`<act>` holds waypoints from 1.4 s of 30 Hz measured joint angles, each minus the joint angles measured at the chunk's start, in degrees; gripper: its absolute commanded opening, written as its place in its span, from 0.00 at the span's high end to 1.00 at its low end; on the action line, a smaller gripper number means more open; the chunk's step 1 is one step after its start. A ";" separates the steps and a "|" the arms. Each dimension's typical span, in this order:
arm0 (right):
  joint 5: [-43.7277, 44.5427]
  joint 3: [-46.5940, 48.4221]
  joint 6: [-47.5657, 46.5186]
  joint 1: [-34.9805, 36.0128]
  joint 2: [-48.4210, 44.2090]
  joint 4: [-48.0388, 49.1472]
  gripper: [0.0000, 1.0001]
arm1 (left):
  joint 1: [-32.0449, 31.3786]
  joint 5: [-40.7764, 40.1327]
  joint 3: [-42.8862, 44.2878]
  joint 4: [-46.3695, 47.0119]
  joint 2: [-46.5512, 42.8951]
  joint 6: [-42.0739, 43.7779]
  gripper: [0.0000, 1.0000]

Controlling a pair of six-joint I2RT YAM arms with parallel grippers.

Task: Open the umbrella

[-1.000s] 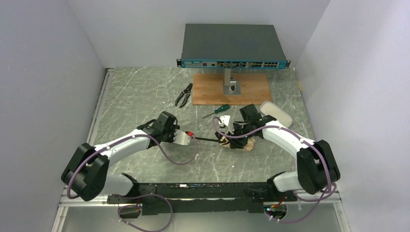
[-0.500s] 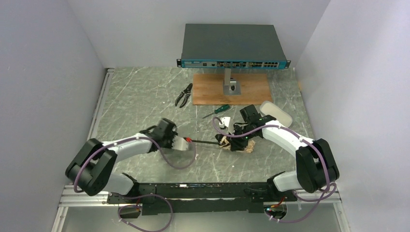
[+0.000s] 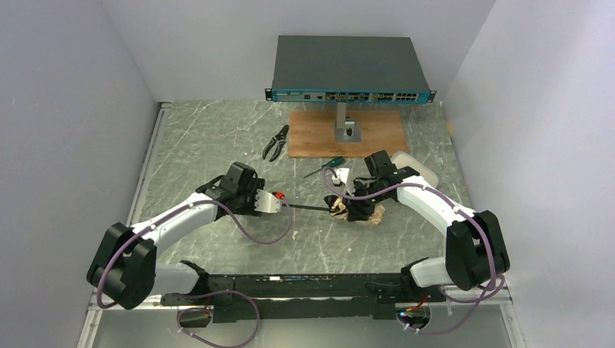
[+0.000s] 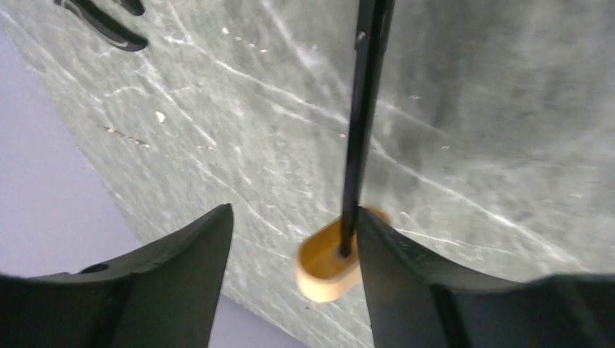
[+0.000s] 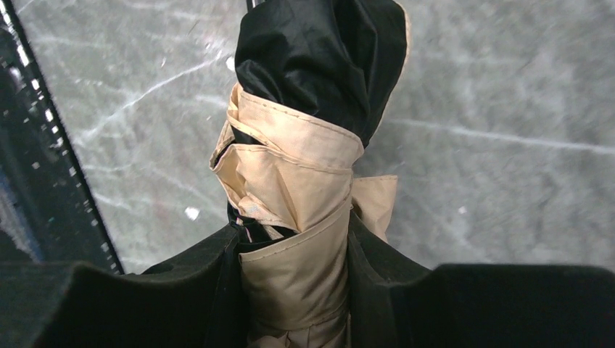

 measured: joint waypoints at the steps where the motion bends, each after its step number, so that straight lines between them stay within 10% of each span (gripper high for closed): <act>1: 0.17 0.04 0.07 0.00 -0.02 -1.62 1.00 | -0.72 -0.17 0.17 -1.07 -0.55 -0.33 0.27; 9: 1.05 -0.59 1.05 0.00 -1.75 -7.08 1.00 | 4.37 16.00 7.56 -10.16 -10.60 -9.99 0.02; 28: -7.52 -1.01 -2.45 -1.36 -4.02 -14.95 1.00 | 33.81 53.11 5.16 -10.75 -25.20 -45.83 0.09; 42: -12.44 -0.15 -6.10 -1.49 -10.32 -19.65 1.00 | 35.52 58.23 7.08 -17.57 -21.20 -47.80 0.09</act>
